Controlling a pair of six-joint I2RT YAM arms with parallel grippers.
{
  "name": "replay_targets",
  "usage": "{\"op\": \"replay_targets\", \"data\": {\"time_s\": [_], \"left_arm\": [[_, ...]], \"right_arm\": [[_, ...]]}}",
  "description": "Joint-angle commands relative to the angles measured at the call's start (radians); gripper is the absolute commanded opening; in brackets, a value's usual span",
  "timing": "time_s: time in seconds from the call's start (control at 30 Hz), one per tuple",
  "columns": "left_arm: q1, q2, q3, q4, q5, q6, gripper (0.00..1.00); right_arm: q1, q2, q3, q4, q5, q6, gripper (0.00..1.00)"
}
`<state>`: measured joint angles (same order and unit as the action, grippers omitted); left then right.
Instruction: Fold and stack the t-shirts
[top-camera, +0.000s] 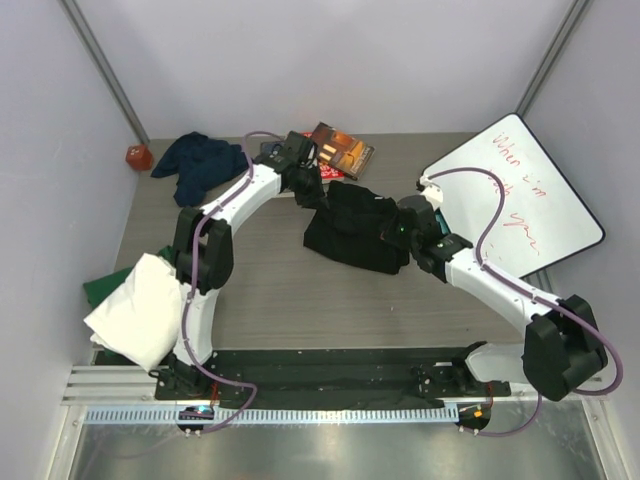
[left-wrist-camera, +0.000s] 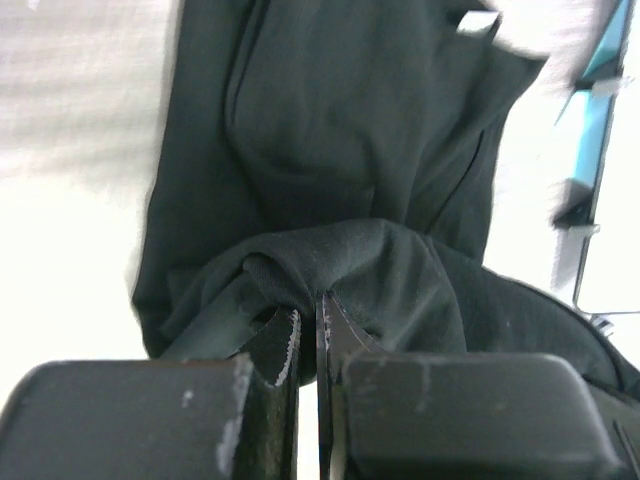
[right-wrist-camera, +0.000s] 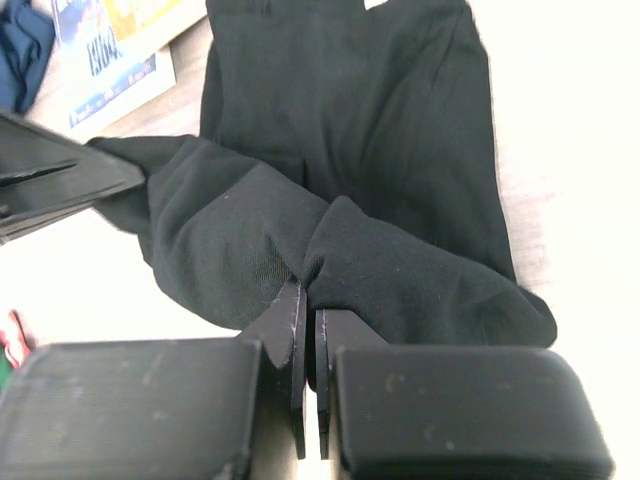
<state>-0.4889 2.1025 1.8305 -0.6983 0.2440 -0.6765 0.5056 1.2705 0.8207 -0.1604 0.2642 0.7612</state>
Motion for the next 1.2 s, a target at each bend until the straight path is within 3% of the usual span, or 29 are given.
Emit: {"op": "replay_targets", "data": {"time_s": [0.0, 0.3, 0.67, 0.73, 0.83, 1.03, 1.1, 1.17], "left_arm": [[0.015, 0.063, 0.16, -0.007, 0.054, 0.023, 0.0], [0.036, 0.185, 0.306, -0.023, 0.051, 0.009, 0.0], [0.065, 0.283, 0.343, -0.029, 0.049, 0.0, 0.0], [0.07, 0.303, 0.348, -0.03, 0.055, -0.003, 0.02], [0.078, 0.329, 0.357, -0.027, 0.06, -0.006, 0.19], [0.104, 0.356, 0.369, -0.001, 0.077, -0.029, 0.28], [0.113, 0.355, 0.369, 0.003, 0.078, -0.035, 0.32], [0.118, 0.349, 0.368, 0.008, 0.077, -0.035, 0.32]], "right_arm": [[-0.019, 0.023, 0.058, 0.113, 0.05, -0.025, 0.01], [-0.056, 0.127, 0.052, 0.208, 0.073, -0.022, 0.01], [-0.108, 0.283, 0.098, 0.248, 0.087, -0.019, 0.02], [-0.111, 0.309, 0.104, 0.251, 0.098, -0.01, 0.09], [-0.121, 0.337, 0.113, 0.252, 0.122, 0.006, 0.17], [-0.133, 0.337, 0.098, 0.311, 0.179, 0.041, 0.31], [-0.133, 0.32, 0.071, 0.343, 0.191, 0.056, 0.44], [-0.136, 0.294, 0.057, 0.384, 0.202, 0.058, 0.47]]}}
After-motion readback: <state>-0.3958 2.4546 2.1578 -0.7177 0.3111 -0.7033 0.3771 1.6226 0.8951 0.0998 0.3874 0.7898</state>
